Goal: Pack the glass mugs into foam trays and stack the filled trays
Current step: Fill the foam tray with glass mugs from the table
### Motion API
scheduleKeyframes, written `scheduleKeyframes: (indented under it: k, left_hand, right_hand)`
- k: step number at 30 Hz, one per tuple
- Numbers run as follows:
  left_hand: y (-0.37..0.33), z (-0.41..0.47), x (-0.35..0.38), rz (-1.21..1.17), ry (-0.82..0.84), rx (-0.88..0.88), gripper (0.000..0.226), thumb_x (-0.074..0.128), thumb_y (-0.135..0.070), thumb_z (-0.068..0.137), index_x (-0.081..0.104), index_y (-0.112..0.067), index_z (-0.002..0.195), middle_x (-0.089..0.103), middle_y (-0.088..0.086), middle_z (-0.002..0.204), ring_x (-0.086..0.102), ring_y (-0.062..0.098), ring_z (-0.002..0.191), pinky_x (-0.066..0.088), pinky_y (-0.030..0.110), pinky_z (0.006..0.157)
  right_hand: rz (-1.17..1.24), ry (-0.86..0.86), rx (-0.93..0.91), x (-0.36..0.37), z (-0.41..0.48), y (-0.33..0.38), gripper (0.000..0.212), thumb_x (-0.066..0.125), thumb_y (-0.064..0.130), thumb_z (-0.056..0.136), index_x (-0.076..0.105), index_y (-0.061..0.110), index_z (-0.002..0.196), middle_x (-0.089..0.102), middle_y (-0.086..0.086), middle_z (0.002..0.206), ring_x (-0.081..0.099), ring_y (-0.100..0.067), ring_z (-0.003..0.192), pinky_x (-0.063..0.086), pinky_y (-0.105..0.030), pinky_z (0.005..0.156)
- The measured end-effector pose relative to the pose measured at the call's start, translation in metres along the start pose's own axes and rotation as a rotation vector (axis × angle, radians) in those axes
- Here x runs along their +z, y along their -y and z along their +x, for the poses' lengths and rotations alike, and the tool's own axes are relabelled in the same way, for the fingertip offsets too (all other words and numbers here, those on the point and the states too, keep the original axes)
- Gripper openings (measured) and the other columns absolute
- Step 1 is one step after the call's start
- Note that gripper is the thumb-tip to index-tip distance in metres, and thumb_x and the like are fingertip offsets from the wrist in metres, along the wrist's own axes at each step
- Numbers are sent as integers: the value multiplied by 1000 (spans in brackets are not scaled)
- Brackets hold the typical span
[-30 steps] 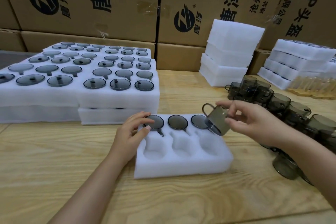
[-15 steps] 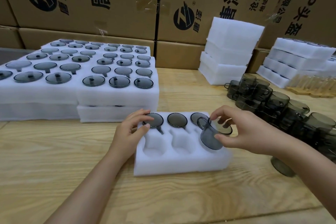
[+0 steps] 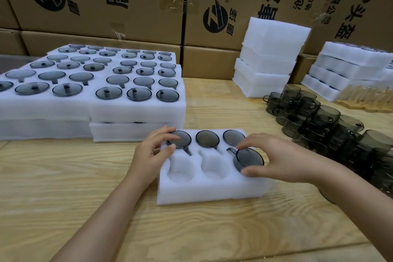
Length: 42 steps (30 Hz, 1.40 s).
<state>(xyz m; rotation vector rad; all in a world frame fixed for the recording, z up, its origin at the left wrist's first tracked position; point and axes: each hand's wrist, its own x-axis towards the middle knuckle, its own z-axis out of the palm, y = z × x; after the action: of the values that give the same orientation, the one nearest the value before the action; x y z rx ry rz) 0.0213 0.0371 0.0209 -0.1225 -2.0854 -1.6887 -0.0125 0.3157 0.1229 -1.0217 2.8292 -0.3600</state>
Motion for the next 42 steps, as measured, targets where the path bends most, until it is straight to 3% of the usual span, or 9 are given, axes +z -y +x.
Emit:
scheduleKeyframes:
  k: [2, 5, 8, 11, 21, 26, 30, 35, 42]
  left_hand:
    - [0, 0, 0, -1, -3, -1, 20, 58, -22, 75, 70, -24, 90, 61, -12, 122, 45, 4, 129, 40, 6, 82]
    - [-1, 0, 0, 3, -6, -1, 21, 57, -22, 75, 70, -21, 91, 62, -8, 123, 45, 3, 129, 40, 5, 82]
    - [-1, -1, 0, 0, 0, -6, 21, 57, -22, 75, 70, -22, 91, 61, -8, 124, 44, 1, 129, 40, 5, 83]
    - [0, -1, 0, 1, -3, -6, 21, 58, -22, 75, 70, -23, 91, 61, -11, 123, 44, 0, 128, 40, 4, 83]
    - [2, 0, 0, 6, -5, 6, 20, 58, -20, 75, 71, -22, 91, 62, -2, 126, 46, 4, 128, 40, 5, 84]
    - [2, 1, -1, 16, 8, 6, 21, 58, -20, 75, 71, -20, 91, 62, -5, 125, 46, 3, 128, 40, 5, 84]
    - [1, 2, 0, 11, 3, 0, 21, 58, -20, 75, 71, -19, 91, 62, -5, 125, 47, 5, 128, 40, 8, 86]
    - [0, 1, -1, 20, 1, 5, 22, 58, -20, 75, 71, -16, 92, 63, -7, 125, 47, 6, 129, 41, 16, 88]
    - [-1, 1, -1, 36, -19, 27, 22, 58, -18, 73, 72, -15, 90, 64, -2, 123, 51, 2, 122, 44, 7, 83]
  right_hand:
    - [128, -131, 39, 3, 11, 3, 62, 50, 63, 80, 46, 32, 133, 42, 27, 129, 34, 9, 121, 25, -4, 92]
    - [193, -125, 100, 19, 35, 10, 63, 29, 54, 95, 19, 27, 150, 12, 16, 155, -5, -2, 143, 3, -23, 113]
    - [23, 14, 166, 42, 48, 13, 62, 13, 59, 95, 1, 34, 151, -12, 14, 157, -28, -8, 139, -16, -35, 114]
    - [-84, 19, 205, 54, 51, 10, 64, 4, 66, 88, -5, 43, 148, -18, 12, 156, -35, -10, 136, -22, -43, 112]
    - [-23, -40, 193, 57, 51, 6, 65, 15, 66, 90, 9, 39, 149, -5, 9, 159, -13, -13, 145, -1, -40, 116]
    - [370, -289, 153, 47, 44, 3, 47, 38, 43, 98, 44, 22, 139, 38, 5, 147, 25, -16, 141, 18, -30, 113]
    - [98, -485, 279, 19, 39, -33, 41, 49, 34, 95, 53, 13, 130, 55, -4, 131, 42, -22, 128, 28, -34, 108]
    - [-147, -582, 520, -33, 54, -96, 45, 53, 30, 90, 50, 8, 129, 52, -11, 130, 41, -33, 124, 35, -47, 104]
    - [-336, -366, 697, -48, 89, -153, 60, 53, 30, 91, 31, 10, 143, 27, -13, 151, 16, -35, 141, 21, -49, 113]
